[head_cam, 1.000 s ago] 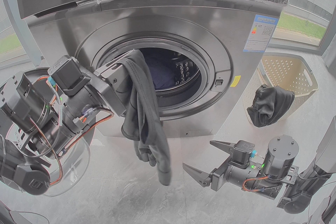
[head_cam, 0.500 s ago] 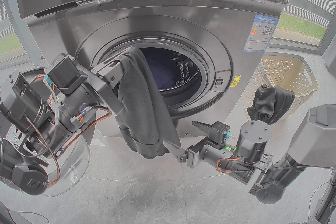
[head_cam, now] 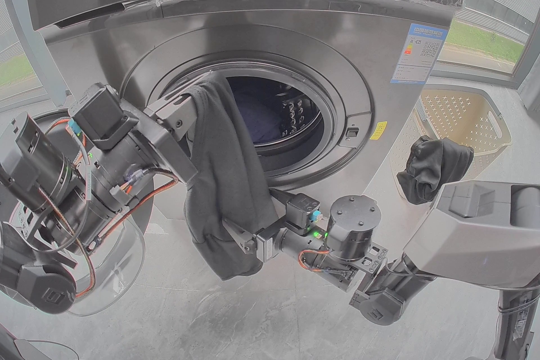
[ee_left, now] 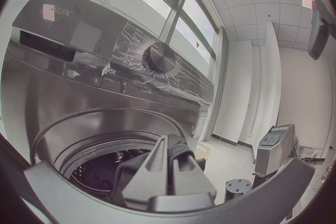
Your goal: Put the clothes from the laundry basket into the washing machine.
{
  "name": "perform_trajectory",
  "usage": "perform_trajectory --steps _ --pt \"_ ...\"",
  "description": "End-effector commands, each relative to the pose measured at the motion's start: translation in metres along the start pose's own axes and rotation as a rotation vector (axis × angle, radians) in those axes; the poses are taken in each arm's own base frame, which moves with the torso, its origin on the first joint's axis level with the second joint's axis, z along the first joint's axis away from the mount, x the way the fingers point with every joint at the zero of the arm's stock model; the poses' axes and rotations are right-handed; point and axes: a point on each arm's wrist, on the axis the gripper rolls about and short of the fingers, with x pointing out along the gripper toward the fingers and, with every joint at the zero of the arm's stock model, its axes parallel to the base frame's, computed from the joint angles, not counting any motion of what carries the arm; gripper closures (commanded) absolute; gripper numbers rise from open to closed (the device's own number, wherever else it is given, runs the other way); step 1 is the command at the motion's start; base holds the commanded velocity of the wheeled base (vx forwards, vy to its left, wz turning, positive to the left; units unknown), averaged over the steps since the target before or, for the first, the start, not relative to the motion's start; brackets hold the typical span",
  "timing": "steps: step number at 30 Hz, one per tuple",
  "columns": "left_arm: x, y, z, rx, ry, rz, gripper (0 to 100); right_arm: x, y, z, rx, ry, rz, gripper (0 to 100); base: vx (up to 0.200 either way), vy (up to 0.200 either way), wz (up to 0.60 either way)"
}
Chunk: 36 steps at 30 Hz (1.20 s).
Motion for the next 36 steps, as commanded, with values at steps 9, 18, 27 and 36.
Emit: perform_trajectory --steps 9,18,27,36 --pt "-0.002 -0.005 0.006 -0.005 -0.021 -0.017 100 0.032 -0.020 -0.024 -0.005 -0.007 -0.049 0 0.000 0.000 0.00" --pt "-0.001 -0.005 0.009 -0.003 -0.031 -0.018 100 0.039 -0.021 -0.033 -0.005 -0.005 -0.053 0 0.000 0.000 0.00" --pt "-0.003 0.002 0.003 0.002 0.005 0.017 100 0.029 -0.037 -0.003 -0.005 -0.063 -0.096 100 0.000 0.000 0.00" --pt "-0.016 0.013 -0.026 0.001 0.131 0.062 100 0.000 -0.056 0.058 -0.009 -0.172 -0.151 100 0.000 0.000 0.00"
